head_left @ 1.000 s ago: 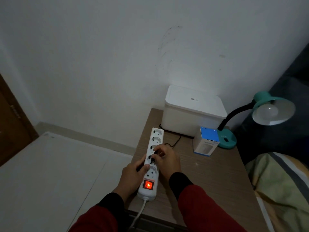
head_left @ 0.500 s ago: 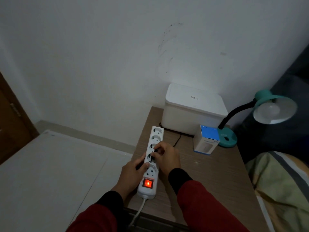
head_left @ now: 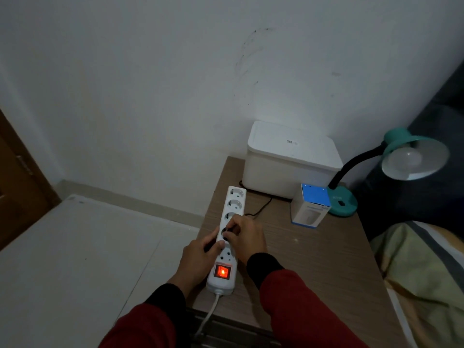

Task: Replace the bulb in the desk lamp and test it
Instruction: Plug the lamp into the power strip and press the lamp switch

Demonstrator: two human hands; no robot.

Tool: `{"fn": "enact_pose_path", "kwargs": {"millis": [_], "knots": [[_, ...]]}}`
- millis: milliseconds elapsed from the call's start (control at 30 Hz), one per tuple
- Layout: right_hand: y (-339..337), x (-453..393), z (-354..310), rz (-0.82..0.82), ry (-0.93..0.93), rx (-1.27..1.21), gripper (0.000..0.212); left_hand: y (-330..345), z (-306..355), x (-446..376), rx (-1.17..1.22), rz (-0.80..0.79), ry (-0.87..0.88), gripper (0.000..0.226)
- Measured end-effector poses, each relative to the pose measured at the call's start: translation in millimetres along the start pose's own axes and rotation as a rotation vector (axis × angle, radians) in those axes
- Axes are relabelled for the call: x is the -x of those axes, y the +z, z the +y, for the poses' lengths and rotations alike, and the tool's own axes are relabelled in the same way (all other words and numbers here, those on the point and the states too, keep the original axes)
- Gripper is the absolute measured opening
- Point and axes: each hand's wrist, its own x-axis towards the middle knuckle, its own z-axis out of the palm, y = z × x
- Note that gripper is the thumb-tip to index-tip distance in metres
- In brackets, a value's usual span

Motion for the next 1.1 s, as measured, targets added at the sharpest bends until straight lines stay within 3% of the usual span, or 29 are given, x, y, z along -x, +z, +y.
{"fn": "enact_pose_path", "kwargs": {"millis": [167, 333, 633, 833, 1100], "knots": [[-18.9, -1.7, -1.8, -0.196, 0.026, 0.125, 0.025, 0.3, 13.7, 3.0, -0.16, -0.003, 0.011, 0.043], [-49.5, 8.1, -0.8, -0.351, 0.059, 0.081, 0.059, -7.8, 35.4, -0.9, -0.422, -0.123, -0.006, 0.037], [-104.4, 11.9, 11.3, -0.597, 0.202, 0.488, 0.05, -6.1, 83.9, -20.1, -0.994, -0.177, -0.028, 0.045], [-145.1, 5.4, 35.1, -0.541, 0.23, 0.645, 0.051, 22.2, 126.6, -26.3, -1.12, -0.176, 0.034, 0.045], [-211.9, 3.1, 80.3, -0.396, 0.261, 0.659, 0.044, 99.2, 167.5, -28.7, -1.13, -0.207, 0.118, 0.033]]}}
